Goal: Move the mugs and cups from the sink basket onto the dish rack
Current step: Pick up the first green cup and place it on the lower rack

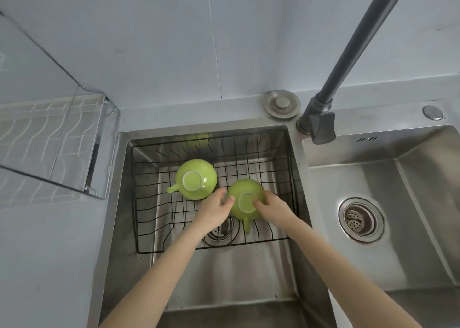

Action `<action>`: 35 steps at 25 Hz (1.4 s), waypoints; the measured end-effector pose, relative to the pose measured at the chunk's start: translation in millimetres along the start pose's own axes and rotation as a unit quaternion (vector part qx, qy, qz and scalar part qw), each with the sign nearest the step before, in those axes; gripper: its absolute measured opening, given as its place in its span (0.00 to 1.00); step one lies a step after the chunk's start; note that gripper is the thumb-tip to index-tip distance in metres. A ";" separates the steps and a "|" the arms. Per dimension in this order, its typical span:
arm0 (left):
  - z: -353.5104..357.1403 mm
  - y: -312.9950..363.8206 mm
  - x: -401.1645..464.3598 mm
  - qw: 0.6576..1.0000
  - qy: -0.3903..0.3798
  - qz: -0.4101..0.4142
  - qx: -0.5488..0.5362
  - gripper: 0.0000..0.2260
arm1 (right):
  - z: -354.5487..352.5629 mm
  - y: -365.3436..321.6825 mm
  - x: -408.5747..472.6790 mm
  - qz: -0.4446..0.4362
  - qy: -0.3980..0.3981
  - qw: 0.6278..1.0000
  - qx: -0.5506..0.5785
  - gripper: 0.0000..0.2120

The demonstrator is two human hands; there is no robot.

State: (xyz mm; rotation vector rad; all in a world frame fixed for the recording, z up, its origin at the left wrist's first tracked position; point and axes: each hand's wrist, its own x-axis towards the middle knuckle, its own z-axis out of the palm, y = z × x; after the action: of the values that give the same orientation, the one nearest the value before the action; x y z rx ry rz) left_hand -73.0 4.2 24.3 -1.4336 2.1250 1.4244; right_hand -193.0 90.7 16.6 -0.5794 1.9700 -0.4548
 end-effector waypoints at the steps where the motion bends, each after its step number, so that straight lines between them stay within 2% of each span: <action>1: 4.8 -1.9 4.6 1.000 -0.001 -0.007 -0.008 0.21 | 3.3 3.9 5.2 0.004 -0.001 1.000 -0.005 0.22; 8: 31.8 -11.7 34.9 0.998 0.016 -0.025 -0.055 0.21 | 15.2 15.9 34.1 0.031 0.029 0.998 0.041 0.24; 12: 37.4 -19.7 43.3 0.995 0.045 -0.044 -0.072 0.24 | 17.1 15.8 41.1 0.049 0.030 0.996 0.065 0.26; 19: 38.0 -22.3 40.5 0.989 0.042 -0.051 -0.136 0.24 | 15.7 14.5 34.5 0.045 0.045 0.991 0.117 0.29; 27: 28.0 -22.2 7.0 0.962 0.085 -0.061 -0.253 0.23 | 6.2 -2.9 2.9 0.001 0.072 0.991 0.110 0.28; 35: -5.0 -20.2 -62.7 0.945 0.134 0.010 -0.298 0.22 | 10.9 -29.8 -69.6 -0.058 0.093 0.988 0.110 0.28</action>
State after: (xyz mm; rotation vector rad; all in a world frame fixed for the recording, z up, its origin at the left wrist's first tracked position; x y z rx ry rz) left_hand -23.6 36.6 53.8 -1.9051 1.9336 2.1094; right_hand -149.8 105.7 77.9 -0.5275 2.0328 -0.8126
